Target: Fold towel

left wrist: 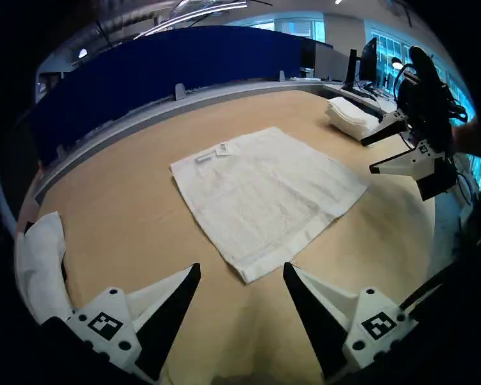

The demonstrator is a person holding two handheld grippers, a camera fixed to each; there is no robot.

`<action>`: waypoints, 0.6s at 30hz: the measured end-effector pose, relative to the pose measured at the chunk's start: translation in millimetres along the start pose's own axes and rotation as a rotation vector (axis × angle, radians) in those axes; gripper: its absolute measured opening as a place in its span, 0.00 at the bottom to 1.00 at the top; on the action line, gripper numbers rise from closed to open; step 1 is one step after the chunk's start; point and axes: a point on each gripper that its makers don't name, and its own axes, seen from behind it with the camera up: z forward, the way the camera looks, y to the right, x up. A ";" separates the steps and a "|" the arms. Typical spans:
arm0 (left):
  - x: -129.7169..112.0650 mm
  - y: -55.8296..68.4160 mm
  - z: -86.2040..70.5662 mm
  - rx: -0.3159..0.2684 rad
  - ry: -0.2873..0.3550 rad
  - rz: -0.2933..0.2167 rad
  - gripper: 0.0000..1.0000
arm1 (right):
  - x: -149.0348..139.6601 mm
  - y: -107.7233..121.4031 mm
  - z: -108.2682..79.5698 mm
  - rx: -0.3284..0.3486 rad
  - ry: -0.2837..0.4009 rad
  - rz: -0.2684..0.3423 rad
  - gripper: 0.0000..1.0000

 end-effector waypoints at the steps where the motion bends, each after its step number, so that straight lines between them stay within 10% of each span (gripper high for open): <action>1: -1.8 0.8 1.7 -0.004 -0.007 0.000 0.96 | -2.5 -1.0 1.6 0.003 -0.005 0.004 1.00; 18: -21.2 1.1 25.0 -0.023 -0.107 -0.019 0.93 | -37.7 -9.1 11.1 0.037 -0.075 0.023 0.91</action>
